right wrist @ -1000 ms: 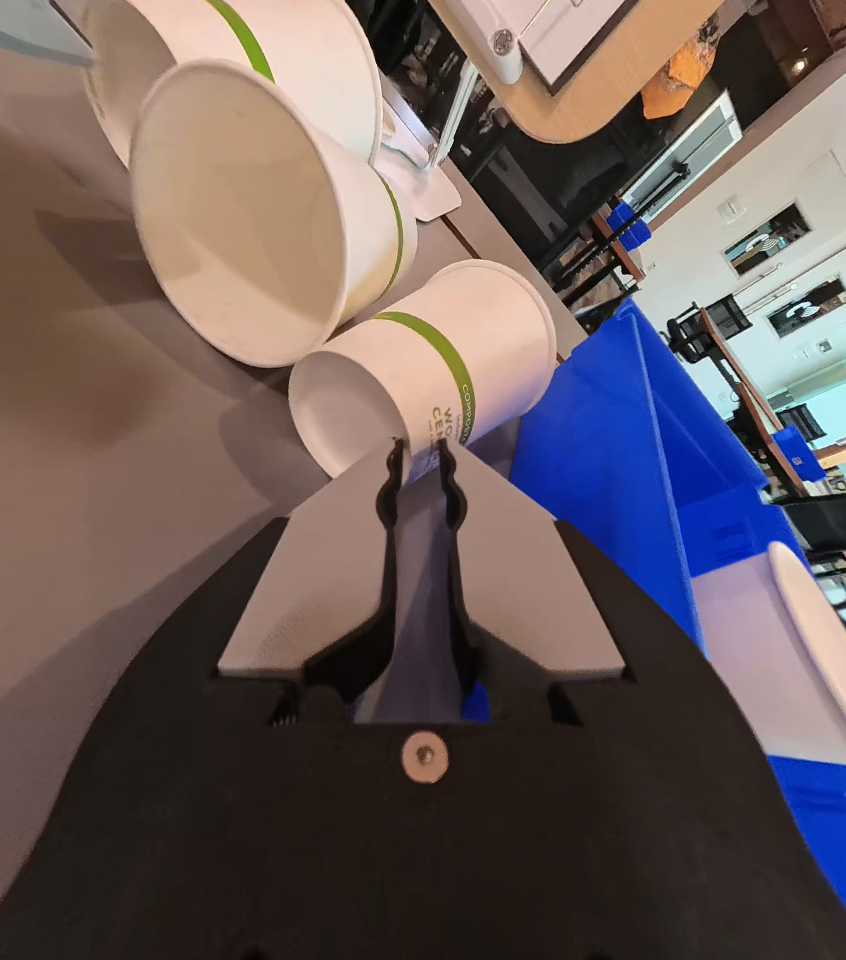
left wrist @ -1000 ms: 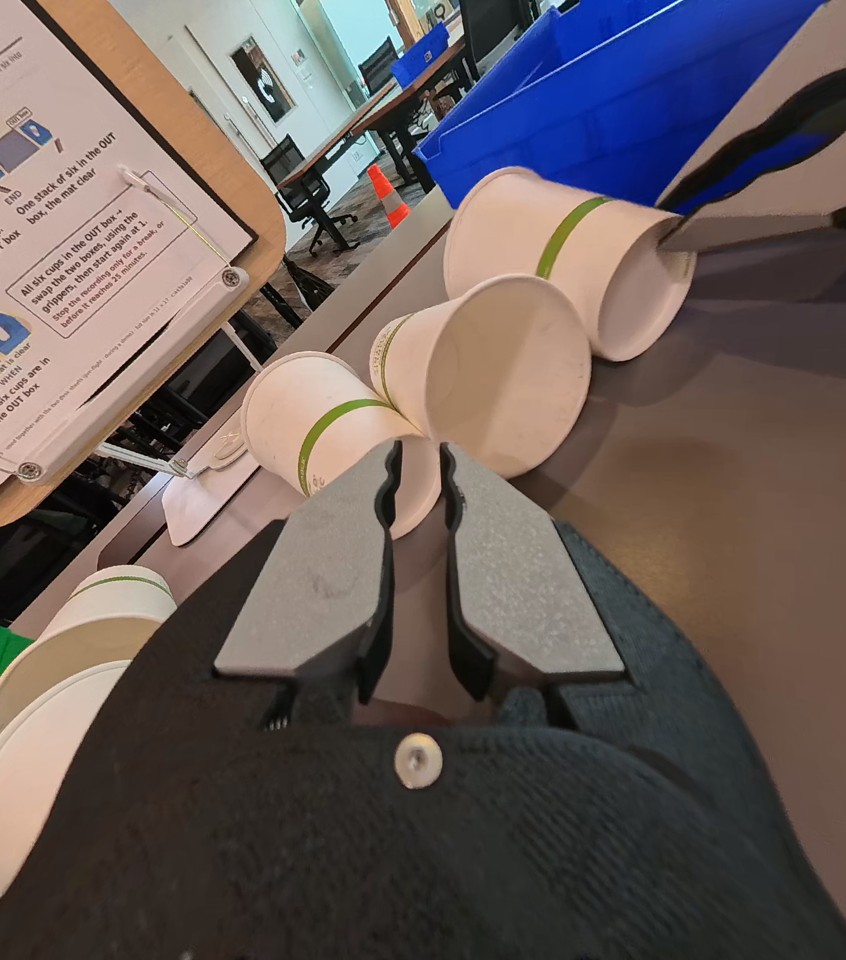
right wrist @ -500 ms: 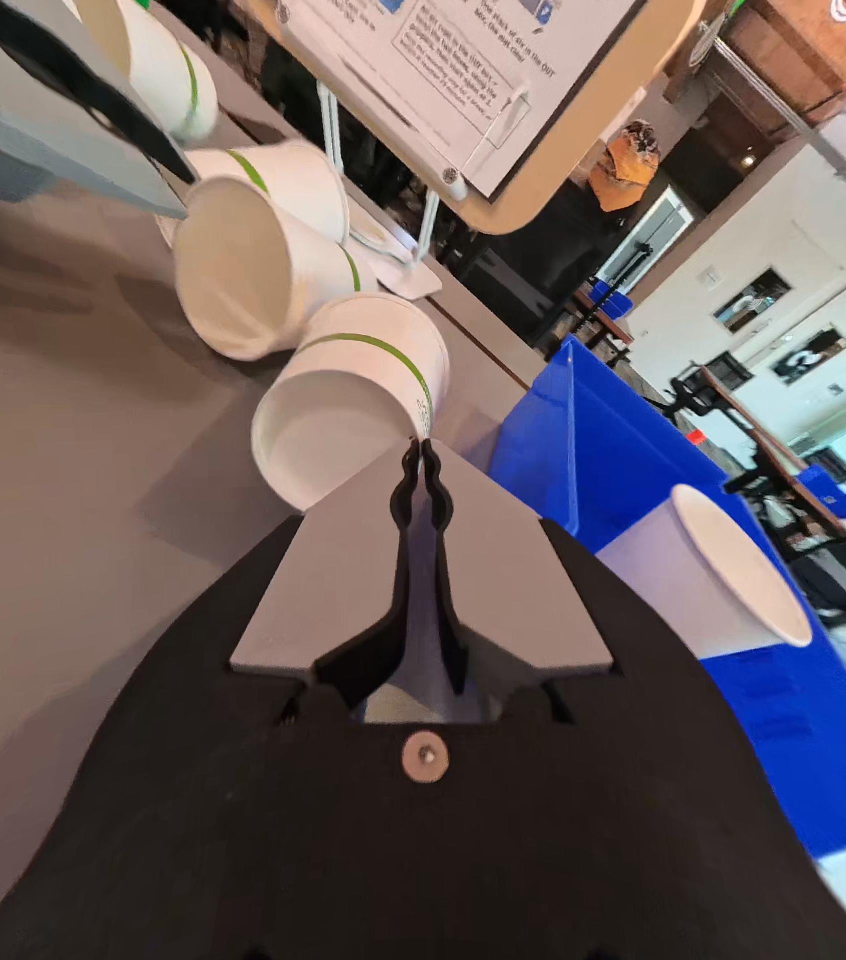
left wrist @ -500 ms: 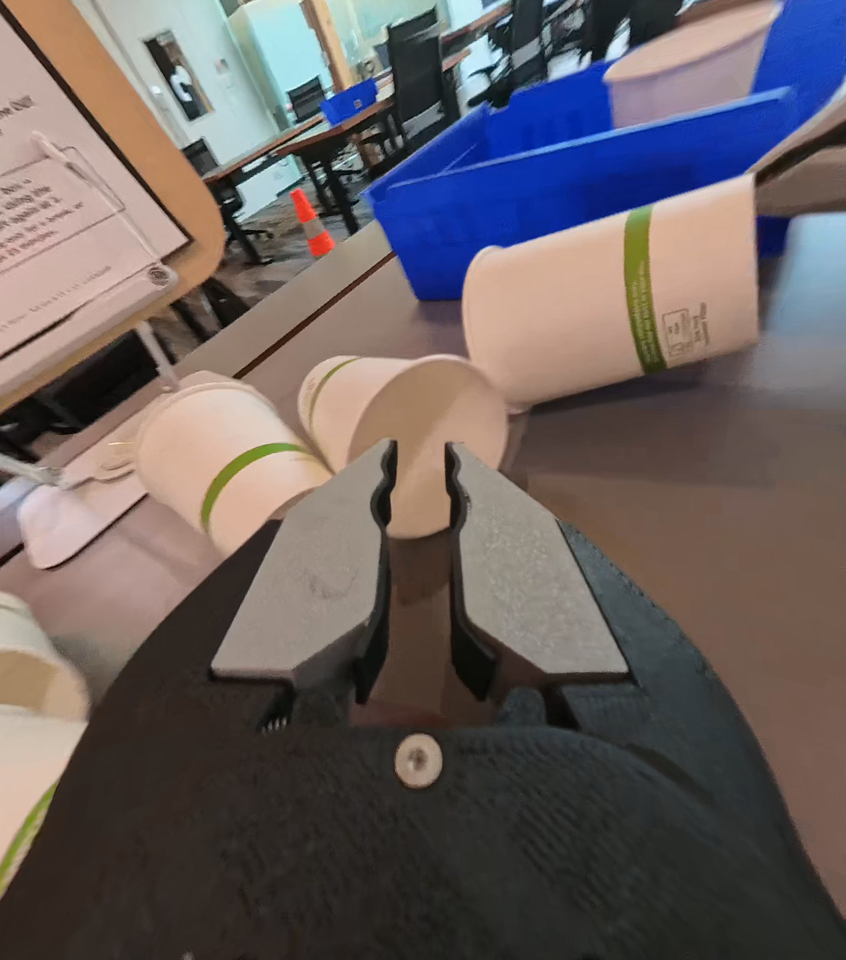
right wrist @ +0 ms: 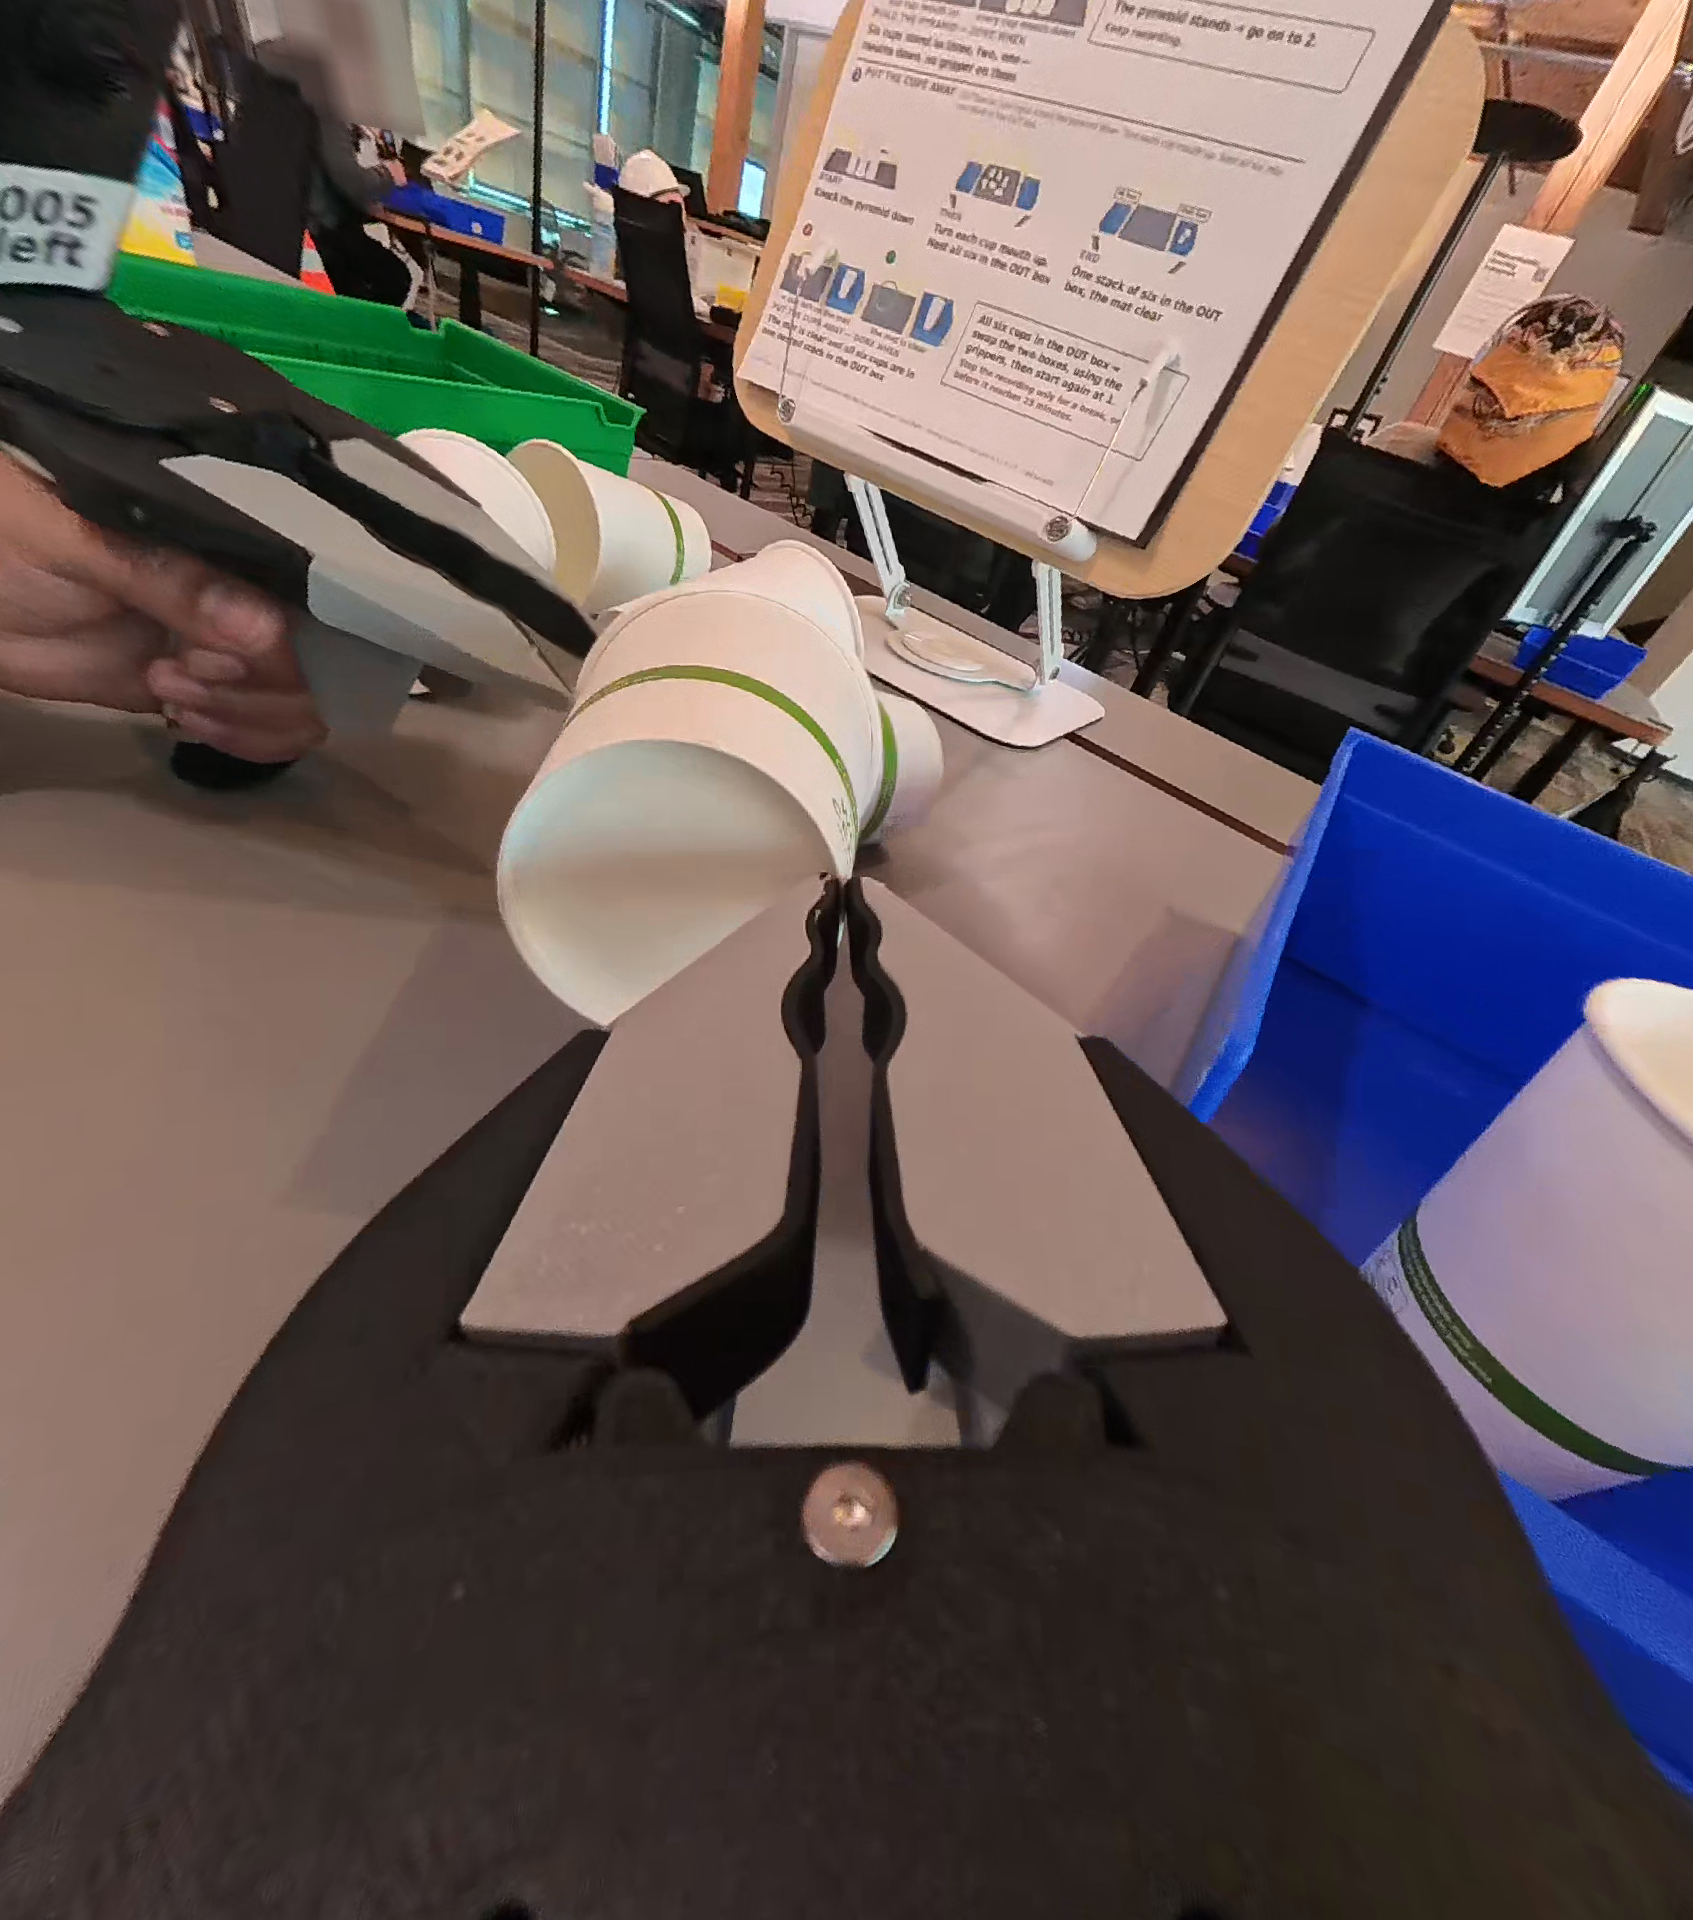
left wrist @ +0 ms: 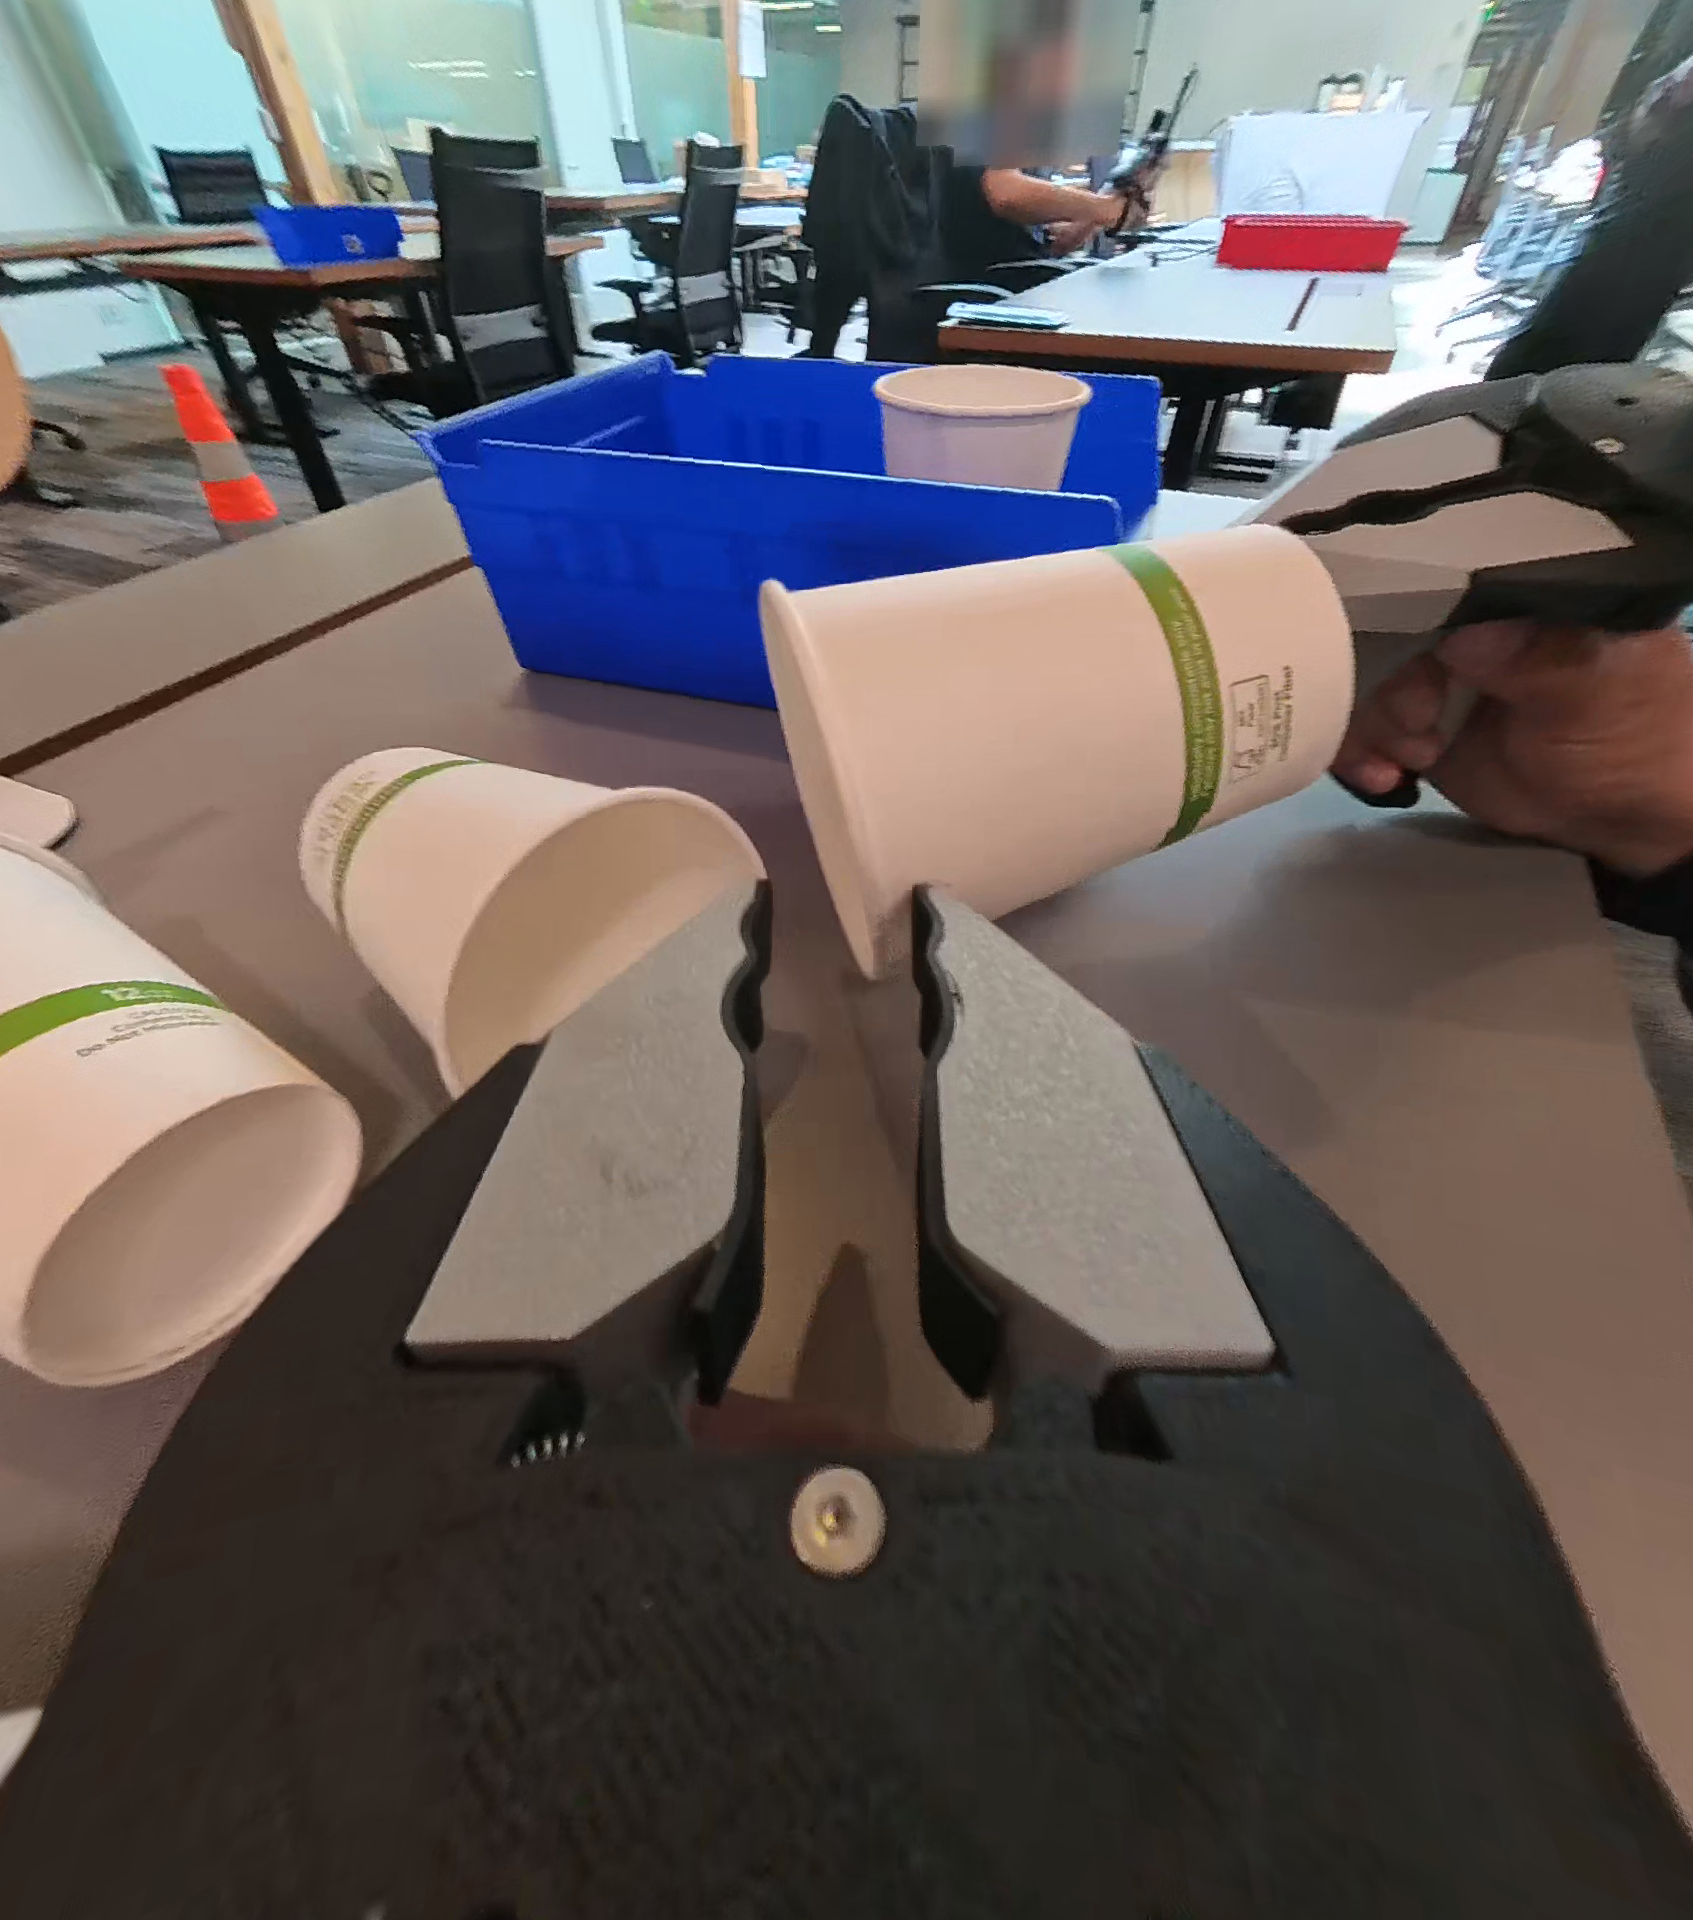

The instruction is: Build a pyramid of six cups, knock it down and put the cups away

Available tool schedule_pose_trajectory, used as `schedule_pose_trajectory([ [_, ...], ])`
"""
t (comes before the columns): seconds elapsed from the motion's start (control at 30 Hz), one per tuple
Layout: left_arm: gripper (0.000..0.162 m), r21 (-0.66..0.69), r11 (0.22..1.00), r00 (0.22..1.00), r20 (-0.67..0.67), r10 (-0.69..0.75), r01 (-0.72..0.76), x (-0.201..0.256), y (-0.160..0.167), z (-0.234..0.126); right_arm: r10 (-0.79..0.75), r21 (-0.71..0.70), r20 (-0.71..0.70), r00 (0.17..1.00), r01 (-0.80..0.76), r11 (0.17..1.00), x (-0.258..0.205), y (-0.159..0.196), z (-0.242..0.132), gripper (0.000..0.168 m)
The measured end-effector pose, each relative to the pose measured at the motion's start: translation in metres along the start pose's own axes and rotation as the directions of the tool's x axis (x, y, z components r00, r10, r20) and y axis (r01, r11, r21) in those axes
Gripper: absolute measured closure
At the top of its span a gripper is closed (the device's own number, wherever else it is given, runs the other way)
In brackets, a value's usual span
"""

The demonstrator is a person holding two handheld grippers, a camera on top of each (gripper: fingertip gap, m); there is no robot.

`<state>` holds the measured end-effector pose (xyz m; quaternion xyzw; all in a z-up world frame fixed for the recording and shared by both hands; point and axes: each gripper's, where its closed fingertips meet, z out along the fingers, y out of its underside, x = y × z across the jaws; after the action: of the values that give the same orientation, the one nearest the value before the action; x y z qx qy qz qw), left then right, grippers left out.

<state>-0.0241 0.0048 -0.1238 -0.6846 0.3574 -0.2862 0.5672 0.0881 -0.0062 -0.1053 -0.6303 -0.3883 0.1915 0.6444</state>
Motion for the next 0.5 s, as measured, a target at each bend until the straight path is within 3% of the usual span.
schedule_pose_trajectory([
  [0.13,0.137,-0.009,1.000,0.994,-0.110,-0.018,0.017,0.019,0.001,0.000,0.012,0.015,0.032,0.999,-0.012,1.000,-0.005,-0.001,0.000,0.168],
  [0.27,0.140,0.010,0.999,0.995,-0.084,0.046,-0.045,0.017,-0.001,0.000,0.026,-0.016,0.056,0.998,-0.025,1.000,-0.007,0.006,0.004,0.168],
  [0.5,0.147,0.178,0.983,0.991,-0.136,-0.008,0.032,0.019,-0.033,-0.016,-0.007,-0.071,0.151,0.988,0.018,0.997,-0.025,0.016,0.008,0.168],
])
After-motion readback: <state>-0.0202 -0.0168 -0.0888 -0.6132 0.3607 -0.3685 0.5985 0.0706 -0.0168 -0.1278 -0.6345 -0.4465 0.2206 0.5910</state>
